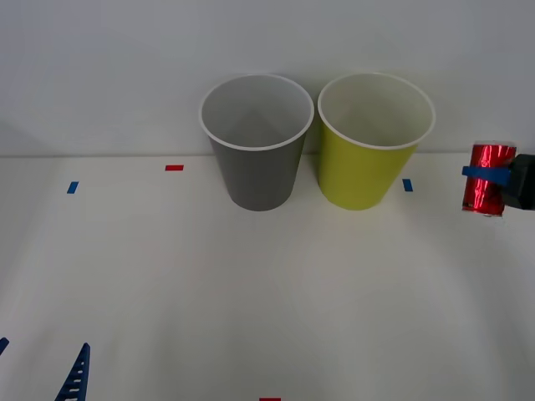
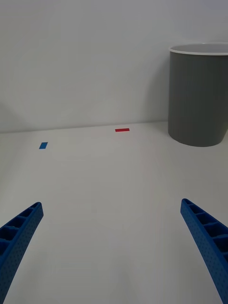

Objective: Put cans in the gray bin and PET bottles in the light green bin.

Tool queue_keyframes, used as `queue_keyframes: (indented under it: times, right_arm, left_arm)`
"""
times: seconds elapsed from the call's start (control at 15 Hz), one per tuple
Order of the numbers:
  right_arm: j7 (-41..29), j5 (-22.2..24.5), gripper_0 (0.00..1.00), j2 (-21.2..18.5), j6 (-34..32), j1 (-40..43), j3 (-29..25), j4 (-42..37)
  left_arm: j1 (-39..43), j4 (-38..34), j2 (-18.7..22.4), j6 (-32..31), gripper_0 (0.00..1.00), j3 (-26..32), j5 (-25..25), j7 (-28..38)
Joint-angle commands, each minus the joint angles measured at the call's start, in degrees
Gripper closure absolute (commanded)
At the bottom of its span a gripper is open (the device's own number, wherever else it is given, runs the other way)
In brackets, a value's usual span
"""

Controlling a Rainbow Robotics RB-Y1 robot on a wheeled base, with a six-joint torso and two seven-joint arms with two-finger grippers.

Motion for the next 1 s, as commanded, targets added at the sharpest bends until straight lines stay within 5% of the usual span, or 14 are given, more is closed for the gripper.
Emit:
queue_keyframes:
  times: [0.07,0.6,1.0]
  right_arm:
    - [-1.21,2.99,1.0,0.06,-2.01,-0.1,0.2,-8.7]
    - [-2.0,5.45,1.0,2.96,-9.13,-10.3,6.79,-9.93]
    - [-1.39,8.44,1.0,7.0,-9.22,-23.92,18.83,-2.38]
  left_arm:
    - [0.0,0.0,0.0,0.0,0.0,0.0,0.0,0.0]
    - [0.0,0.0,0.0,0.0,0.0,0.0,0.0,0.0]
    - [0.0,0.0,0.0,0.0,0.0,0.0,0.0,0.0]
